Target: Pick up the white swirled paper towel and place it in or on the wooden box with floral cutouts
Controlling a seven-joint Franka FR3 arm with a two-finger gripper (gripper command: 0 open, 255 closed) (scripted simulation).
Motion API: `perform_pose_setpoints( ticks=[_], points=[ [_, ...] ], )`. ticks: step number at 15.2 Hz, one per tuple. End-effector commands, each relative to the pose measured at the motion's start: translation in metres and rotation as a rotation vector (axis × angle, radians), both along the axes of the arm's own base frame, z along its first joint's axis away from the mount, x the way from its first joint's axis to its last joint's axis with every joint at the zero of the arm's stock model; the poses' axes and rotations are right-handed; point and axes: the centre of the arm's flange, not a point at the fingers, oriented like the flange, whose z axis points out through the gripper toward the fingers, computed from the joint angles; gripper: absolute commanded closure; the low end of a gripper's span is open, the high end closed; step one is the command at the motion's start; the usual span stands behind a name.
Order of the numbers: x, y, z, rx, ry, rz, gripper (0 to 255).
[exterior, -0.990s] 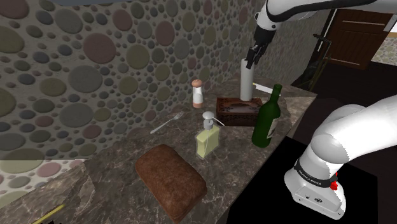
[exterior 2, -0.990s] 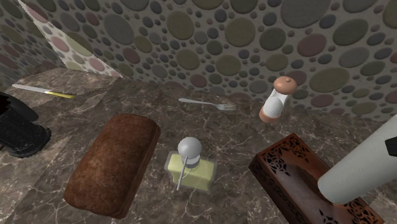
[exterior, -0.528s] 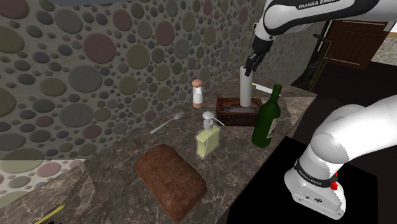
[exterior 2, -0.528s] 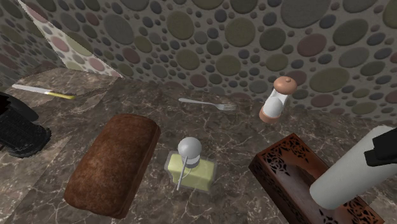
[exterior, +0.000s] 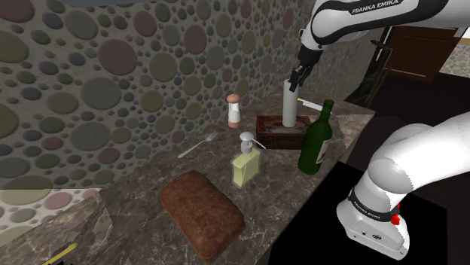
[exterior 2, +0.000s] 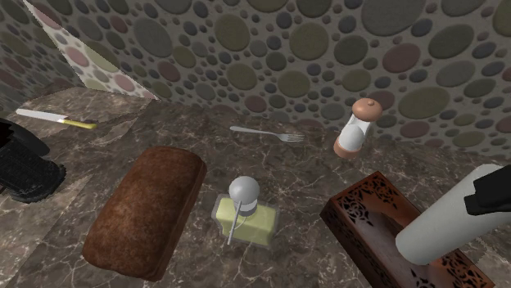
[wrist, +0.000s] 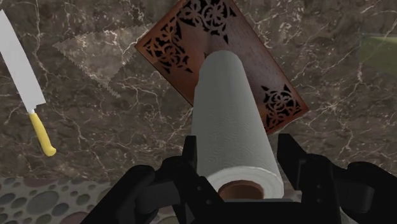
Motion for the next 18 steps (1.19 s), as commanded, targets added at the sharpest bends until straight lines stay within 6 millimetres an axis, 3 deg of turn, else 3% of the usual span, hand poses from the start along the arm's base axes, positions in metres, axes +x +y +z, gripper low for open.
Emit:
perform_pose_setpoints(
  ticks=[1,6,10,18],
  points=[
    [0.0,0.0,-0.001,0.001,0.004,0.0,0],
    [0.0,0.0,-0.001,0.001,0.004,0.0,0],
    [-0.01,0.0,0.048,0.001,0.004,0.0,0],
    [-0.01,0.0,0.048,0.001,0.004,0.0,0]
  ],
)
